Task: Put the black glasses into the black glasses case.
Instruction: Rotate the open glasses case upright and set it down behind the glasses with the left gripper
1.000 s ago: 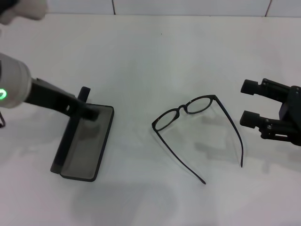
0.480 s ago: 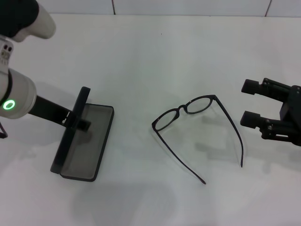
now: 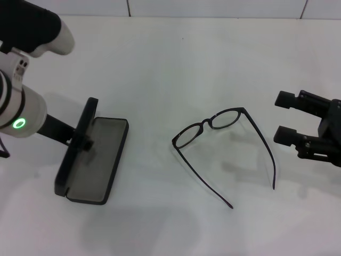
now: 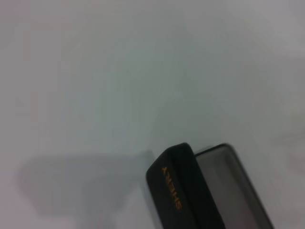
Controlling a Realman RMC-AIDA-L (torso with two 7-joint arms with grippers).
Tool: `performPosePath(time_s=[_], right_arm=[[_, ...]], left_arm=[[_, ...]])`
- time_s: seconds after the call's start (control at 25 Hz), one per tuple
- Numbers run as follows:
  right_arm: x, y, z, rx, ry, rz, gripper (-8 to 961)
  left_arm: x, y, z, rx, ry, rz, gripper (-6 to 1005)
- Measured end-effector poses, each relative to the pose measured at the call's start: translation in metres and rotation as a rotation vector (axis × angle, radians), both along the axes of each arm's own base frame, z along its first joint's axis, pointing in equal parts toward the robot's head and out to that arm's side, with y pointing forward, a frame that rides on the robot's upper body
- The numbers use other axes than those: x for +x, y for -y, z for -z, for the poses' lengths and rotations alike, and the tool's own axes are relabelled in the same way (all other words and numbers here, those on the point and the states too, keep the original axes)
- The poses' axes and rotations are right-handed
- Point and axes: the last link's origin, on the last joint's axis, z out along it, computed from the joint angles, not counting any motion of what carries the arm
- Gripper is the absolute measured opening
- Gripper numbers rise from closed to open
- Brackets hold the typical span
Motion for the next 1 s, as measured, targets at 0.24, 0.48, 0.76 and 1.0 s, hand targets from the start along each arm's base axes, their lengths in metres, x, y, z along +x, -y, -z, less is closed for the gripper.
performPosePath(time_s=[0.24,0.48,0.76,1.0], right_arm=[[0.002,0.003,-0.001,0.004,-0.011,0.005,827],[0.004,0.007,-0.002,0.016,-0.029,0.003,827],[-0.003,0.022,-0.003,-0.029,-0.04,-0.133,826],[-0.009,0.038,0.001,-0.148,-0.033,-0.246,826]], left_arm=[[0.002,0.0,0.002,0.01,-0.058,0.019,407],[0.016,-0.002,-0.005,0.037,-0.048,0.077,239],[0.05,-0.02,-0.01,0.043,-0.069,0.379,204],[0.08,-0.039,0.024,-0.046,-0.168,0.817,204]])
